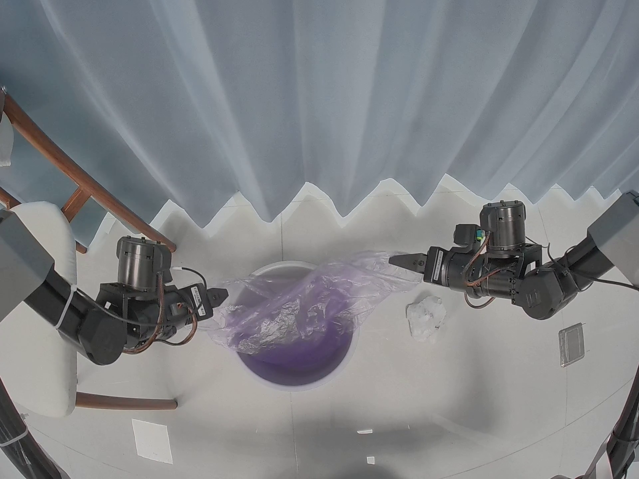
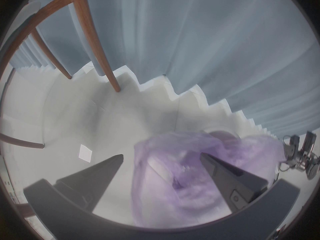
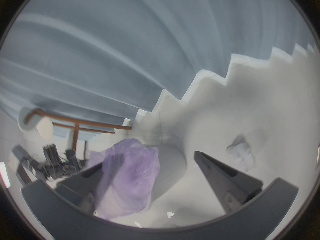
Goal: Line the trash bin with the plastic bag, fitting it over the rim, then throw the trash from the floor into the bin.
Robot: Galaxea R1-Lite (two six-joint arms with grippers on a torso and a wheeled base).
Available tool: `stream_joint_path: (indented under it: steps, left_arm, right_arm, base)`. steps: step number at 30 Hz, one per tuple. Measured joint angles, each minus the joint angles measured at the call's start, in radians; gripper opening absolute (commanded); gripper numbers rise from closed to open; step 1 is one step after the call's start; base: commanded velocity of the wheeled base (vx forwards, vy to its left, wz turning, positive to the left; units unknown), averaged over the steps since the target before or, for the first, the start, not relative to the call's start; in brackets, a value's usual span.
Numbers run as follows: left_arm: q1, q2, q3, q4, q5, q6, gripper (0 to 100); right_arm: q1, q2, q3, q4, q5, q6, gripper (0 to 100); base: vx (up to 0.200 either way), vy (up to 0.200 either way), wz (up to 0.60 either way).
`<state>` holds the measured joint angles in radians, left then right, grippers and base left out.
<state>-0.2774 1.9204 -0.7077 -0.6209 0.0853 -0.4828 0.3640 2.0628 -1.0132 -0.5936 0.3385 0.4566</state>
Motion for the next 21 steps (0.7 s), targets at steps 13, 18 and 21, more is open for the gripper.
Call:
stream_joint_path:
  steps: [13,18,21]
  left_arm:
    - [-0.085,-0.14,0.244,-0.134,-0.078,0.052,100]
    - [-0.096,-0.162,0.241,-0.18,-0.143,0.094,100]
    - [-0.099,-0.175,0.228,-0.191,-0.2,0.1,100]
  right_arm:
    - [0.123,-0.111,0.08,0.022,-0.113,0.183,100]
    - [0.168,-0.122,0.033,0.099,-0.142,0.191,100]
    - [0.193,-0.136,-0.003,0.203,-0.147,0.214,100]
  base:
    - [0.0,0.0,0.0]
    - [0.0,0.0,0.0]
    - [0.0,0.0,0.0]
